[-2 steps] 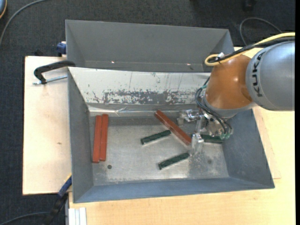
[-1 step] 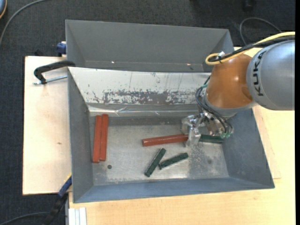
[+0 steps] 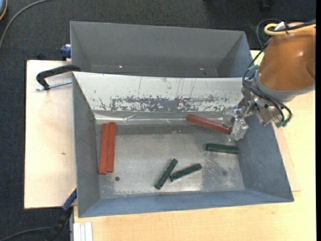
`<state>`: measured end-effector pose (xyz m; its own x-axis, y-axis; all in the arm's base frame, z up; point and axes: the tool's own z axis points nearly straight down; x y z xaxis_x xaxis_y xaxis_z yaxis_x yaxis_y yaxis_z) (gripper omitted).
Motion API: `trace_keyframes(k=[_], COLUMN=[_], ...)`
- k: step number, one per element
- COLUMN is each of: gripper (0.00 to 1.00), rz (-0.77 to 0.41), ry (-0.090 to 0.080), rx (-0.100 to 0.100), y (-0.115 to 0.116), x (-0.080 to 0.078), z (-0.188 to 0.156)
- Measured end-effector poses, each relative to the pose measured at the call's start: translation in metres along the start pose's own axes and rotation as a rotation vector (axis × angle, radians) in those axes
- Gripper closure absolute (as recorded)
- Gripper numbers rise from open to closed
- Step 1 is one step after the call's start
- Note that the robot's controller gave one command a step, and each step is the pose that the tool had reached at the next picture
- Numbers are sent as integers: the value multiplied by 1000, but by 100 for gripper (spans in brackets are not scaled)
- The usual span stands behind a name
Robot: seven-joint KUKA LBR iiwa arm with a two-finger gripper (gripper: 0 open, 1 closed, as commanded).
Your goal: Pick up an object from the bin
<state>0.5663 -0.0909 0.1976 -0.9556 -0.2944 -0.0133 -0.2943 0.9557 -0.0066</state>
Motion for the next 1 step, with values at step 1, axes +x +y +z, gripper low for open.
trace_keyframes(k=[1], gripper=[100], rz=[-406], ry=[1], rx=[-1], y=[-16], x=[26], z=[-126])
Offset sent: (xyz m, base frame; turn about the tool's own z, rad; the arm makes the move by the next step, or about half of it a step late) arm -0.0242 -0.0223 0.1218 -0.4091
